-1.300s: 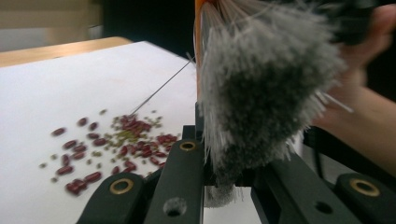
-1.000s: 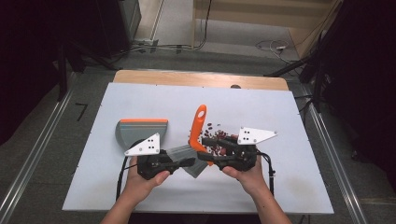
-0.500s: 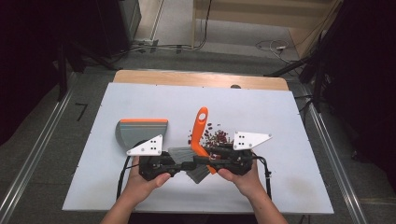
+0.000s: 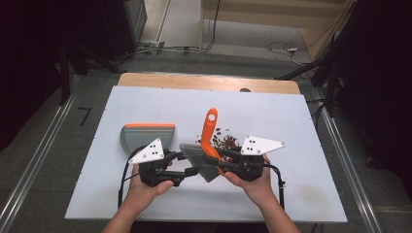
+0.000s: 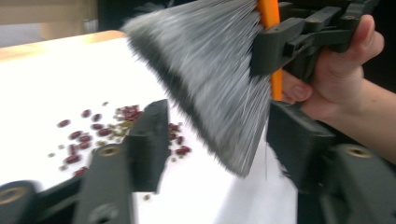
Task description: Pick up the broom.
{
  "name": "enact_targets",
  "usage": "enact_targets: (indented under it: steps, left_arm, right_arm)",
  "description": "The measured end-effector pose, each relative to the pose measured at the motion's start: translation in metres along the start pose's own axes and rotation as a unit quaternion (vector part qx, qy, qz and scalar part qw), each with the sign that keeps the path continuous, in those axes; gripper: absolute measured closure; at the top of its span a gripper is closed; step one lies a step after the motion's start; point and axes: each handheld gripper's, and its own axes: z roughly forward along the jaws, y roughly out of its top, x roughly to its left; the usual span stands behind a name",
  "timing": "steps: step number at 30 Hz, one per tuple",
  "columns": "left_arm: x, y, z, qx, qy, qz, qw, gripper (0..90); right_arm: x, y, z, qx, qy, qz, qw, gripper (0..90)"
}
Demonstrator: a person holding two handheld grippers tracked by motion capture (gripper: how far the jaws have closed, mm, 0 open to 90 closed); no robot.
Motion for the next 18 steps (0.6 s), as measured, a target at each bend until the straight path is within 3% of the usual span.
enact_targets:
  steps: [8, 9, 12, 18]
  left_arm:
    - [0.007, -0.003, -0.014, -0.016, 0.048, -0.015, 0.9986, 20.1]
    - [0.008, -0.003, -0.016, -0.017, 0.055, -0.017, 0.9982, 10.2]
    - [0.009, -0.003, -0.019, -0.020, 0.062, -0.016, 0.9977, 2.6]
    - [0.013, -0.004, -0.027, -0.026, 0.080, -0.015, 0.9964, 0.0]
  right_arm:
    - [-0.010, 0.002, -0.010, 0.005, -0.061, 0.017, 0.9980, 68.2]
    - [-0.014, 0.002, -0.014, 0.009, -0.081, 0.026, 0.9963, 68.2]
    - [-0.020, 0.002, -0.019, 0.012, -0.101, 0.038, 0.9941, 68.2]
    - [-0.031, 0.001, -0.028, 0.021, -0.146, 0.051, 0.9878, 68.2]
